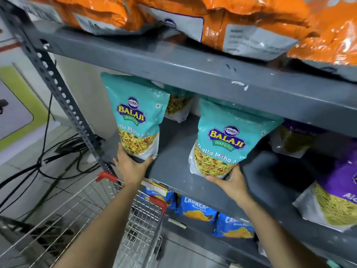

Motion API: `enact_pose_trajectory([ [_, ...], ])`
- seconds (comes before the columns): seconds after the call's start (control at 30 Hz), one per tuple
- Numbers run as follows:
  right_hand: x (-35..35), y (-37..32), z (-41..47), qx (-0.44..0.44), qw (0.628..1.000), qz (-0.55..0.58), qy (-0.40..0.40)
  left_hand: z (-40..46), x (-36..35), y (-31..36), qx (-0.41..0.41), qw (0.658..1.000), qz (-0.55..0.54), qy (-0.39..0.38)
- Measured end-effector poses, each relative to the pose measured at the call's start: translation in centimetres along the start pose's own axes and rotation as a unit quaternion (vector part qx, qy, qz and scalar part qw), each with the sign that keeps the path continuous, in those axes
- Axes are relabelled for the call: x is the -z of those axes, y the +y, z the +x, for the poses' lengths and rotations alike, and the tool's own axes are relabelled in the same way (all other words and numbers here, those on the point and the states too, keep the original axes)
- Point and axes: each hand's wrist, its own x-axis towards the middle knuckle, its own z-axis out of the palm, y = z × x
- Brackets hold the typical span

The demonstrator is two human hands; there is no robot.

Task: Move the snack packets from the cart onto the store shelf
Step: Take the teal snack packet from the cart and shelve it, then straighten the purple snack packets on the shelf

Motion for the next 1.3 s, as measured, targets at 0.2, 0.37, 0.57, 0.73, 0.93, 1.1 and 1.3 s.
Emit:
enact_pose_trajectory([
  [0.2, -0.5, 0.1, -1.2, 0.000, 0.999, -0.023, 0.029, -0.1, 0.2, 0.4, 0.005, 0.999, -0.038, 0.037],
  [0.37, -0.4, -0.3, -1.2, -0.002, 1.000, -0.022, 0.019, -0.4, 0.0, 0.4, 0.000, 0.997, -0.061, 0.041],
  [0.57, -0.5, -0.8, -1.6, -0.003, 1.000, -0.019, 0.017, -0.4, 0.5, 0.5, 0.008, 0.998, -0.067, 0.014],
  [0.73, -0.3, -0.9, -1.5, -0.013, 1.000, -0.013, 0.005, -0.5, 0.6, 0.9, 0.018, 0.998, -0.053, 0.012],
  [0.93, 0.2, -1.4, -1.9, -0.017, 0.999, 0.023, -0.025, -1.9, 1.0, 1.2, 0.041, 0.999, -0.021, -0.027],
  [1.1, 2.9, -1.1, -4.0, -0.013, 0.995, 0.097, -0.012, -7.9, 1.2, 2.8, -0.089, 0.995, -0.043, 0.016],
  [1.3, 11.2, 2.3, -11.2, 0.018, 0.987, 0.053, 0.149, -18.8, -3.9, 7.1, -0.216, 0.951, -0.117, -0.188],
])
